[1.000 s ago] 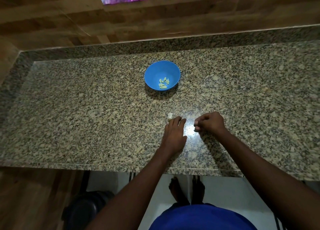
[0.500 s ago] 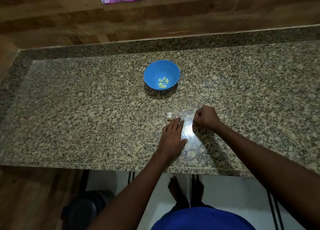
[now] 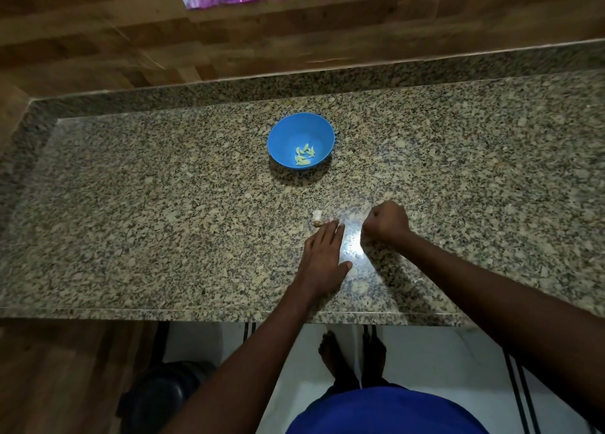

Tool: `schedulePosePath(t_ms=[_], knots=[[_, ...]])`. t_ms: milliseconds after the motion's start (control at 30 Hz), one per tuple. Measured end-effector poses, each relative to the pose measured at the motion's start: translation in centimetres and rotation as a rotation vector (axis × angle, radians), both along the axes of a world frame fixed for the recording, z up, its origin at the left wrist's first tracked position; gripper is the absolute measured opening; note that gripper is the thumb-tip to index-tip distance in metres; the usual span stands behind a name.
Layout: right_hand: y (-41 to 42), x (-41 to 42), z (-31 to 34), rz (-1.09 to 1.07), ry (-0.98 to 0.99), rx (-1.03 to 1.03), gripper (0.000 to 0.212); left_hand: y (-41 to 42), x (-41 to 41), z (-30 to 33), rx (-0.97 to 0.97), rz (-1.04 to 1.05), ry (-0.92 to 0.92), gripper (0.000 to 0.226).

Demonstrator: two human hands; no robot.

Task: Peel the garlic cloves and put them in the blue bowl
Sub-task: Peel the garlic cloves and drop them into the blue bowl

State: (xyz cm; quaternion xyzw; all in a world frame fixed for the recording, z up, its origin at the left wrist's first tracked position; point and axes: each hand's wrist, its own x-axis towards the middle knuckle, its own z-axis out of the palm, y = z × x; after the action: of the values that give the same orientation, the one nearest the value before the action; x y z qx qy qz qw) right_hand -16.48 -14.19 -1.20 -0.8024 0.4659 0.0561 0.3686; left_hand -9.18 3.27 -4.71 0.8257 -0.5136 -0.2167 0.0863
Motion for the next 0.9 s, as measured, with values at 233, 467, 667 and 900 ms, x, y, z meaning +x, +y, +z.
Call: schedulePosePath(t_ms=[233, 467, 667, 900], knots=[[0.6, 1.0, 0.3, -0.413, 0.081, 0.271, 0.025, 0.0, -0.2, -0.2, 0.002, 0.003, 0.009, 0.086], [2.5, 0.1, -0.6, 0.199, -0.008, -0.306, 0.006, 0.0, -0.1, -0.4, -0.02, 0.0, 0.012, 0.087], [0.5, -1.1, -0.6, 0.15, -0.123, -0.099, 0.015, -0.3, 0.2, 0.1, -0.031, 0.04, 0.066, 0.085], [1.0, -4.3, 2.0, -0.274, -0.474, 0.672, 0.011, -2.6, -0.1, 3.8, -0.404, 0.588, 0.766, 0.012]])
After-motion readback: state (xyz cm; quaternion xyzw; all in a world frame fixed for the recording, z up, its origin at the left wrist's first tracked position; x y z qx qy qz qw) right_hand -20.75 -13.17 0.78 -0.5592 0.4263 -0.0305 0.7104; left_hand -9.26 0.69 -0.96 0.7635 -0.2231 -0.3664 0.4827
